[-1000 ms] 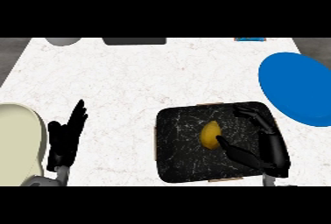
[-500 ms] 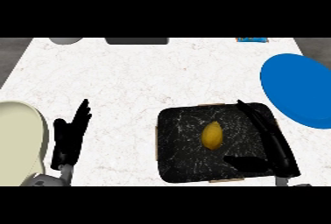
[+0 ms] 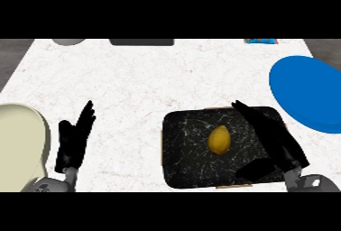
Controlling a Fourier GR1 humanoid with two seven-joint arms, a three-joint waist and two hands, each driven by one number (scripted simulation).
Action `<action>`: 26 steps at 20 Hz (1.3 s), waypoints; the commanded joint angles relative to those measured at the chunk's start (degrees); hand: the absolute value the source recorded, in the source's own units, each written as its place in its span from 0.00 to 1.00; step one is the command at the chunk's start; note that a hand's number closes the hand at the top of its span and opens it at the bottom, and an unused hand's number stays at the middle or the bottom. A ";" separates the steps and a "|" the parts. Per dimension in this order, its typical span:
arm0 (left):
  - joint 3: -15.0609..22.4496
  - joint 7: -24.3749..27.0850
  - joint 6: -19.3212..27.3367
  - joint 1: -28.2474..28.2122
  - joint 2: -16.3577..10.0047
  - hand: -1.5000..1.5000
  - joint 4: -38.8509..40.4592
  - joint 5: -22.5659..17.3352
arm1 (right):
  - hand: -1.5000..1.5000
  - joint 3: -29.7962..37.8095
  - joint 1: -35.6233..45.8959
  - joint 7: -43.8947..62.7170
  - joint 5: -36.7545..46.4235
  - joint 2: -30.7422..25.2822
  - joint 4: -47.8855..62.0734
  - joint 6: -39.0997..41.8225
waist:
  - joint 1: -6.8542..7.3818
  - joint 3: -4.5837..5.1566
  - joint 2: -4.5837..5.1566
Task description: Pick the lemon from the tray and place it in the plate
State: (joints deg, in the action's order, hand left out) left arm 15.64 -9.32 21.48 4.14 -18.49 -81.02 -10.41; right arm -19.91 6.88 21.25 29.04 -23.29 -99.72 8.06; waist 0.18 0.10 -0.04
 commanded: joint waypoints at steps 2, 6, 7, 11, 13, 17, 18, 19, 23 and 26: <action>-0.52 -0.02 -0.63 -4.22 -0.89 0.50 -4.71 0.62 | 0.00 0.10 6.87 8.56 -2.30 1.74 3.14 9.91 | 0.64 -0.09 0.01; -1.62 -2.55 -1.07 -0.70 1.17 0.50 -3.00 2.95 | 0.00 1.30 5.65 11.70 -1.93 2.60 -0.27 14.84 | -0.16 -0.09 -0.01; -1.12 1.10 -0.96 -2.24 3.95 0.50 -0.16 3.66 | 0.00 -0.15 5.31 11.73 0.68 6.32 2.61 11.96 | -0.10 -0.09 0.03; -5.59 0.22 -5.07 -3.02 1.39 0.50 -1.83 3.64 | 0.00 2.78 7.75 8.19 2.19 7.32 6.69 14.43 | 0.01 -0.10 0.03; -3.73 -0.40 -3.72 -5.53 3.26 0.50 -4.61 4.84 | 0.00 -1.39 5.75 9.35 5.98 11.10 7.95 11.27 | 0.11 -0.10 0.02; -7.12 -2.91 -5.37 -2.08 4.43 0.50 -2.76 7.10 | 0.00 1.99 5.27 9.66 6.27 11.30 4.27 16.43 | -0.09 -0.10 0.01; -5.14 0.77 -5.95 -7.74 4.73 0.50 -5.21 6.03 | 0.00 1.38 2.01 2.17 7.90 8.48 8.43 12.22 | 0.06 -0.11 0.01; -5.64 -4.80 -5.49 -4.34 5.06 0.50 -6.81 7.43 | 0.00 2.79 4.11 2.23 7.64 10.52 9.94 13.00 | -0.01 -0.11 0.02; -10.53 -0.82 -8.85 -1.04 5.18 0.50 0.69 5.99 | 0.00 2.54 1.37 1.99 8.86 11.36 8.79 13.69 | -0.24 -0.10 0.03; -10.57 -1.76 -8.07 0.50 7.03 0.50 0.43 8.60 | 0.00 4.09 4.52 0.43 11.33 13.39 14.12 12.35 | -0.14 -0.10 0.05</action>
State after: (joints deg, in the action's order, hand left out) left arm 6.91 -11.14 13.85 2.48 -12.78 -82.54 -3.21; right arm -16.55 11.92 24.39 37.78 -11.11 -88.57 22.03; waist 0.09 0.00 -0.01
